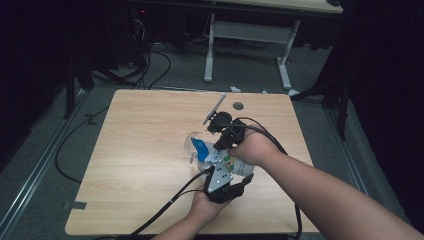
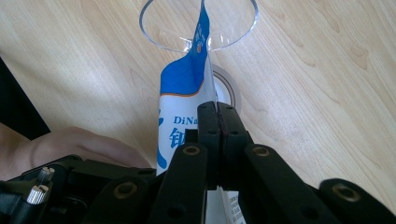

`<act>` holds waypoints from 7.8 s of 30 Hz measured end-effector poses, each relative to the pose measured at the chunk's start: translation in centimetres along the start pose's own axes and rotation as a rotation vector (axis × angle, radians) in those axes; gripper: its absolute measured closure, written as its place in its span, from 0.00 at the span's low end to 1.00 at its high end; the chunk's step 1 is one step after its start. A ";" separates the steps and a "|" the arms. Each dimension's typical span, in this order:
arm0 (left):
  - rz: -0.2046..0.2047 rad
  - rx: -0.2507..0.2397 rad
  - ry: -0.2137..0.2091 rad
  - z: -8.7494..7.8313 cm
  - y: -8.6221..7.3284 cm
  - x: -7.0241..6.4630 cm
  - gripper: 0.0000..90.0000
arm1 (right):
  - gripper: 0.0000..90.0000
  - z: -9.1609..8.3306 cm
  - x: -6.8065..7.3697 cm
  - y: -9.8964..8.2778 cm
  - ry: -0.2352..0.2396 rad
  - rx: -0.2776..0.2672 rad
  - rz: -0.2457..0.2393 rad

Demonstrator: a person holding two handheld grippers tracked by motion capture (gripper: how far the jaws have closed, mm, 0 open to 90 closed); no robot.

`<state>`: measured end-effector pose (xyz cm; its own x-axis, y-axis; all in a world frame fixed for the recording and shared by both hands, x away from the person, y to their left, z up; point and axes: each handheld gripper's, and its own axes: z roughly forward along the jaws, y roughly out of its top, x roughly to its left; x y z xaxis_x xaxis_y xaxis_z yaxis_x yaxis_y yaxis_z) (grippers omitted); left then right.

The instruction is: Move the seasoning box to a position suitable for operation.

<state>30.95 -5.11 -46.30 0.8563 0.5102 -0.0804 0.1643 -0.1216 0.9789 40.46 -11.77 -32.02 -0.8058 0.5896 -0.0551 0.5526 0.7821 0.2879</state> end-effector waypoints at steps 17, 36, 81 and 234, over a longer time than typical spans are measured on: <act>0.001 0.000 -0.001 0.1 0.0 0.0 0.61 | 1.00 0.2 -0.1 -0.1 0.000 -0.002 0.004; 0.007 -0.002 -0.002 0.0 0.1 0.0 0.62 | 1.00 0.2 -0.1 -0.1 0.000 -0.004 0.004; 0.051 0.048 -0.005 -0.1 -2.0 -0.4 0.62 | 1.00 0.2 0.1 -1.5 0.024 -0.017 0.022; -0.191 0.174 0.366 -18.8 -9.0 14.2 0.48 | 1.00 -0.1 -0.7 -5.1 0.029 -0.036 0.091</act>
<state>32.43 19.26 -52.75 0.5781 0.8013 -0.1541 0.4094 -0.1215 0.9042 38.17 -16.21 -33.36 -0.7588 0.6513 0.0006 0.6161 0.7175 0.3249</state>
